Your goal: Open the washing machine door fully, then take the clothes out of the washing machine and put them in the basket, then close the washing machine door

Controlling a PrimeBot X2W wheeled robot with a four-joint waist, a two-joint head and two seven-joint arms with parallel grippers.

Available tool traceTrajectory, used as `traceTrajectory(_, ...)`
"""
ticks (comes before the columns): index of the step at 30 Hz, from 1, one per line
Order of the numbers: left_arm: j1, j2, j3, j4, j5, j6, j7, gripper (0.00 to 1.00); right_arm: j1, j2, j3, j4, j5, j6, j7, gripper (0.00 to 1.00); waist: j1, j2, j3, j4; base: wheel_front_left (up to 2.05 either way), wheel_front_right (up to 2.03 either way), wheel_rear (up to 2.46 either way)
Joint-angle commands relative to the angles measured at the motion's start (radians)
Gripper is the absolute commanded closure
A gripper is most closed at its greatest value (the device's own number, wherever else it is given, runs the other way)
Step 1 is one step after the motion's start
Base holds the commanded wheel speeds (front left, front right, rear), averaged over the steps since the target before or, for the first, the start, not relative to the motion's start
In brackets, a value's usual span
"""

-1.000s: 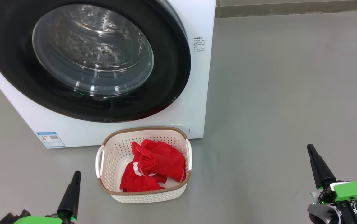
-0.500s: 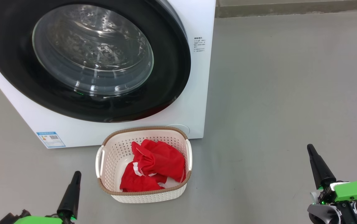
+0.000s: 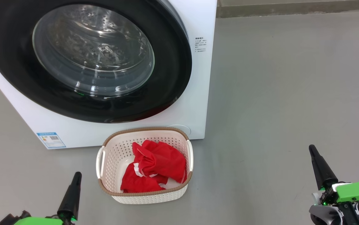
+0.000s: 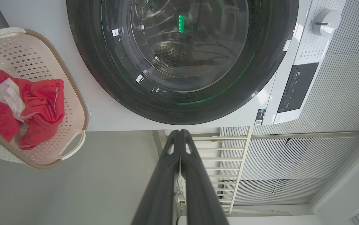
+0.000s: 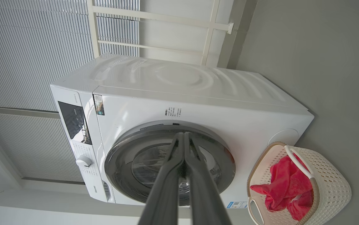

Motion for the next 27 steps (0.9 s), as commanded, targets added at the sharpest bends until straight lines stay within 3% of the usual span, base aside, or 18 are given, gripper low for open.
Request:
traceTrajectory(1,-0.041,0.013,0.027,-0.020,-0.007,-0.007,0.003,1.00,-0.042,-0.005,0.015,-0.024,-0.008,-0.001,0.005,1.00,0.0000,0.0000,0.000,0.000,0.00,0.00,0.00)
traceTrajectory(27,-0.041,0.013,0.027,-0.020,-0.007,-0.007,0.003,1.00,-0.042,-0.004,0.013,-0.024,-0.009,-0.001,0.006,1.00,0.0000,0.0000,0.000,0.000,0.00,0.00,0.00)
